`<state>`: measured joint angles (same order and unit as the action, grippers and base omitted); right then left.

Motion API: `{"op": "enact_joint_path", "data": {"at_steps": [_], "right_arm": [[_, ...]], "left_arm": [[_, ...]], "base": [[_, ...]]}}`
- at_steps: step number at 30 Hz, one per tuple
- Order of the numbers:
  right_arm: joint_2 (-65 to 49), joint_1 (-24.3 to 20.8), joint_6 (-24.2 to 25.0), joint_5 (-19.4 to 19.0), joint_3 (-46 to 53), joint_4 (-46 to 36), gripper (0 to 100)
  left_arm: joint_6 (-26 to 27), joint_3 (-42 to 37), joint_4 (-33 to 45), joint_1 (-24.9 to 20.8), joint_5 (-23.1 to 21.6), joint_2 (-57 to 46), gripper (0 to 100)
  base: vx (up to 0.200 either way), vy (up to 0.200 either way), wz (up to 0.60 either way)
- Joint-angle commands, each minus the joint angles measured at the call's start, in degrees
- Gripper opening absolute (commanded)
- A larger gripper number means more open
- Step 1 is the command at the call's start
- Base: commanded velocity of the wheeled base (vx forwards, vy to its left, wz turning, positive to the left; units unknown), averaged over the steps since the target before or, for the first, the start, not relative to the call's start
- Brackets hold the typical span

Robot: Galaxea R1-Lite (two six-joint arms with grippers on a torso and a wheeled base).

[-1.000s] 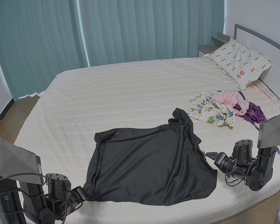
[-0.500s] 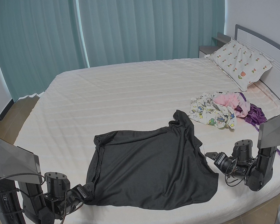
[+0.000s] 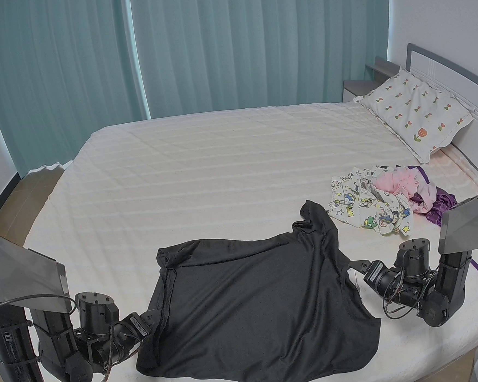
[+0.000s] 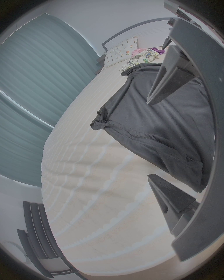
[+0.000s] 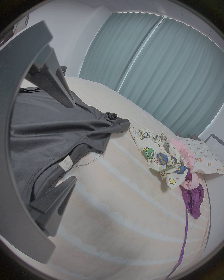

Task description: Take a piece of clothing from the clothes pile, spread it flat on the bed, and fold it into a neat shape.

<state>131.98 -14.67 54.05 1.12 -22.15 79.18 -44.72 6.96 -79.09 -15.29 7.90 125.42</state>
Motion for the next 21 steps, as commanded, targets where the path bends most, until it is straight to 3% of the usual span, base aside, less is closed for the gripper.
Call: {"op": "enact_joint_path", "data": {"at_steps": [1, 12, 17, 21], "right_arm": [[0.04, -0.19, 0.0, 0.02, 0.0, 0.01, 100], [0.04, -0.63, 0.0, 0.02, 0.09, 0.01, 100], [0.04, -0.72, 0.0, 0.11, 0.09, 0.01, 100], [0.12, -0.72, 0.0, 0.11, 0.09, 0.01, 100]], "left_arm": [[-0.02, -0.02, -0.01, -0.01, 0.01, 0.09, 100], [0.77, 7.45, -1.24, -0.18, 0.36, 0.0, 100], [1.3, 16.59, -0.27, -0.53, 0.36, 4.05, 100], [2.44, 27.23, 6.23, -0.53, 0.63, 8.26, 100]], "base": [[0.0, 0.0, 0.0], [0.0, 0.0, 0.0], [0.0, 0.0, 0.0], [0.0, 0.0, 0.0]]}}
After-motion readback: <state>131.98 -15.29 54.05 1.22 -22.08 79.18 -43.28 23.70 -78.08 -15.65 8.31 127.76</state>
